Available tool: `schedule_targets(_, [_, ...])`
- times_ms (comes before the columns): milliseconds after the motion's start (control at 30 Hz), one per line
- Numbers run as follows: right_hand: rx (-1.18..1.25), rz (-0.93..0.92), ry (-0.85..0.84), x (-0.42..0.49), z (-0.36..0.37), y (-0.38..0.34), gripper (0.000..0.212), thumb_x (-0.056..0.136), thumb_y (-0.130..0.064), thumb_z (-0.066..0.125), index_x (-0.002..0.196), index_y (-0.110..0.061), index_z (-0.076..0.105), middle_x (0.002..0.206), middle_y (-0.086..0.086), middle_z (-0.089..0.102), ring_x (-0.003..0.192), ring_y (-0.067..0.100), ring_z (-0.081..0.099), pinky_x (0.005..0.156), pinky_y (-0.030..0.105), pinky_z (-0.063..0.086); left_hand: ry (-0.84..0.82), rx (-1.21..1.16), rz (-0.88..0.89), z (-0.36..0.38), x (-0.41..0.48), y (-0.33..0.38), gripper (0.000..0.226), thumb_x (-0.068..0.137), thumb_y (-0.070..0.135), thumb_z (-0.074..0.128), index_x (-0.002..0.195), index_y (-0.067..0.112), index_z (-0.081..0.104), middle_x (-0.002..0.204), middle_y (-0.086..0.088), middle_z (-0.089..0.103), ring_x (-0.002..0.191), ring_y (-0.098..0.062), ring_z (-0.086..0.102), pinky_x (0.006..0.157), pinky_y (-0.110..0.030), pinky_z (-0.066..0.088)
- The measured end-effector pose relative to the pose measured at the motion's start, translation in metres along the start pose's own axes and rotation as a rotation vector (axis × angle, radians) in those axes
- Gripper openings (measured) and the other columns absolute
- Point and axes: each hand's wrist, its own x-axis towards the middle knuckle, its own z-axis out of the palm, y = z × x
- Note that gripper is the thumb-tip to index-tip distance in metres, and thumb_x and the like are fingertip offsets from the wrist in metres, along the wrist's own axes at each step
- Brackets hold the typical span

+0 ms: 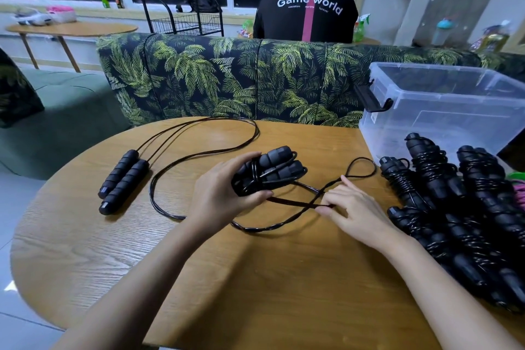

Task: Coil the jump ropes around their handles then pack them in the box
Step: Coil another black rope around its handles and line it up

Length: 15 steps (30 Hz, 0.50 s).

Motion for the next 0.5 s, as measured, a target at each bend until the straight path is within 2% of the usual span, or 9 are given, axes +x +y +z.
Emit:
schedule_targets(100, [0.157, -0.019, 0.068, 0.003, 0.001, 0.009, 0.031, 0.092, -0.057, 0.048, 0.071, -0.036, 0.054, 0.078, -0.014, 0.062, 0.089, 0.002, 0.059, 0.123, 0.026, 0.004, 0.033, -0.042, -0.008, -0.003, 0.001, -0.003, 0.071, 0.062, 0.067, 0.068, 0.128, 0.045, 0.054, 0.109, 0.02, 0.066, 0.101, -0.002, 0.063, 0.085, -0.033, 0.054])
schedule_targets(233, [0.308, 0.067, 0.046, 0.009, -0.007, 0.02, 0.034, 0.087, -0.056, 0.051, 0.064, -0.032, 0.06, 0.071, -0.01, 0.064, 0.088, 0.006, 0.06, 0.124, 0.034, 0.006, 0.025, -0.128, 0.002, -0.008, 0.003, -0.013, 0.075, 0.064, 0.064, 0.072, 0.132, 0.047, 0.045, 0.112, 0.009, 0.07, 0.105, -0.012, 0.066, 0.088, -0.044, 0.054])
schedule_targets(300, [0.367, 0.126, -0.025, 0.015, -0.016, 0.018, 0.039, 0.087, -0.054, 0.05, 0.061, -0.028, 0.061, 0.06, -0.005, 0.06, 0.079, 0.008, 0.061, 0.124, 0.033, 0.009, 0.019, -0.116, 0.028, -0.01, 0.004, -0.015, 0.078, 0.065, 0.065, 0.072, 0.135, 0.048, 0.043, 0.113, 0.007, 0.069, 0.105, -0.014, 0.066, 0.087, -0.046, 0.054])
schedule_targets(367, [0.447, 0.183, -0.09, 0.024, -0.025, 0.015, 0.04, 0.089, -0.046, 0.051, 0.059, -0.022, 0.06, 0.054, -0.002, 0.054, 0.077, 0.023, 0.065, 0.121, 0.028, 0.016, -0.008, -0.123, 0.047, -0.01, 0.003, -0.013, 0.08, 0.064, 0.065, 0.073, 0.136, 0.053, 0.041, 0.115, 0.008, 0.067, 0.108, -0.016, 0.065, 0.09, -0.048, 0.053])
schedule_targets(433, [0.532, 0.248, -0.127, 0.034, -0.034, 0.011, 0.042, 0.091, -0.043, 0.054, 0.055, -0.021, 0.059, 0.053, -0.001, 0.05, 0.085, 0.032, 0.066, 0.112, 0.023, 0.03, -0.073, -0.115, 0.077, -0.012, 0.001, -0.011, 0.084, 0.063, 0.067, 0.074, 0.137, 0.058, 0.035, 0.119, 0.009, 0.065, 0.112, -0.018, 0.063, 0.093, -0.048, 0.051])
schedule_targets(500, [0.551, 0.311, -0.15, 0.047, -0.04, 0.008, 0.044, 0.089, -0.048, 0.056, 0.055, -0.02, 0.058, 0.054, -0.002, 0.047, 0.064, 0.013, 0.062, 0.089, 0.028, 0.043, -0.138, 0.019, 0.183, -0.013, 0.001, -0.004, 0.088, 0.064, 0.071, 0.07, 0.141, 0.05, 0.032, 0.119, 0.007, 0.066, 0.108, -0.016, 0.061, 0.093, -0.041, 0.05])
